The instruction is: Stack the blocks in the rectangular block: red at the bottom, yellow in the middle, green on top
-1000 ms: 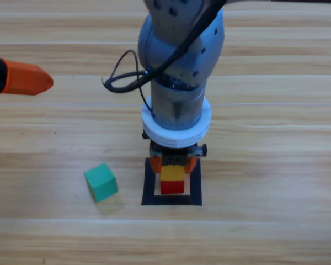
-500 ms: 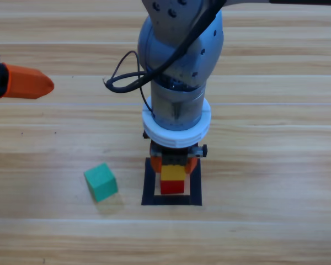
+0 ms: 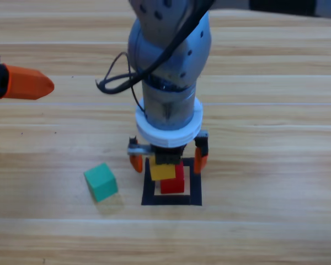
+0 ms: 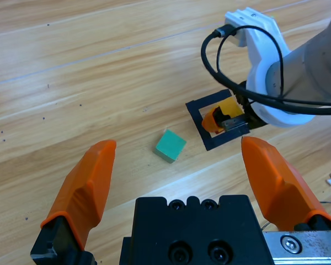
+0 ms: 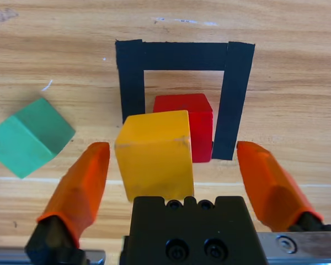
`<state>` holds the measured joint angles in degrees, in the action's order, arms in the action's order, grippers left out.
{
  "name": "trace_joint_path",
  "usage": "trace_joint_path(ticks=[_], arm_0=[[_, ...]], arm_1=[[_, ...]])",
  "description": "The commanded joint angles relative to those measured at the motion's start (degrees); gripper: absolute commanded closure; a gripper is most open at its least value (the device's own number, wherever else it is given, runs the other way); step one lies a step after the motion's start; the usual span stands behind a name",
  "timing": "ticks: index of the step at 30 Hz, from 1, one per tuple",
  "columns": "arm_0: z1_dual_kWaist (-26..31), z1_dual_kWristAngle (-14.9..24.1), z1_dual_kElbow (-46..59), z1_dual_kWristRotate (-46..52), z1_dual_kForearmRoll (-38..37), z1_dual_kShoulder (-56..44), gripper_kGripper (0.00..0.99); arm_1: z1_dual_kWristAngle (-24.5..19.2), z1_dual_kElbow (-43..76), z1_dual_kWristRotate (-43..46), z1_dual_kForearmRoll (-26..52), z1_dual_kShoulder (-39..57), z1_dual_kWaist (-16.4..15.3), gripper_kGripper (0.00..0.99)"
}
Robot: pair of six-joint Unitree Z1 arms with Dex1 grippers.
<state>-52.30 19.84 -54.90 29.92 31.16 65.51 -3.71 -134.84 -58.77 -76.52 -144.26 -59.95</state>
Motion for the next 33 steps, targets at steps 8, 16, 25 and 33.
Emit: trace_joint_path(ticks=[8,16,25,33], arm_0=[[-0.35,-0.50,1.81,0.32,-1.01,0.94,0.017],[-0.35,-0.42,1.90,0.23,-1.01,0.76,0.017],[-0.35,-0.42,2.08,0.23,-1.45,0.76,0.017],[-0.35,-0.33,2.60,0.14,-2.16,0.85,0.017]], arm_1=[[-1.56,-0.68,0.15,-1.61,-2.16,-0.96,0.000],[-2.18,-0.77,0.24,-3.37,-1.29,-0.96,0.000],[-3.06,-0.77,0.33,-4.43,-1.02,-0.96,0.000],[-3.32,-1.12,0.85,-4.43,-0.50,-0.96,0.000]])
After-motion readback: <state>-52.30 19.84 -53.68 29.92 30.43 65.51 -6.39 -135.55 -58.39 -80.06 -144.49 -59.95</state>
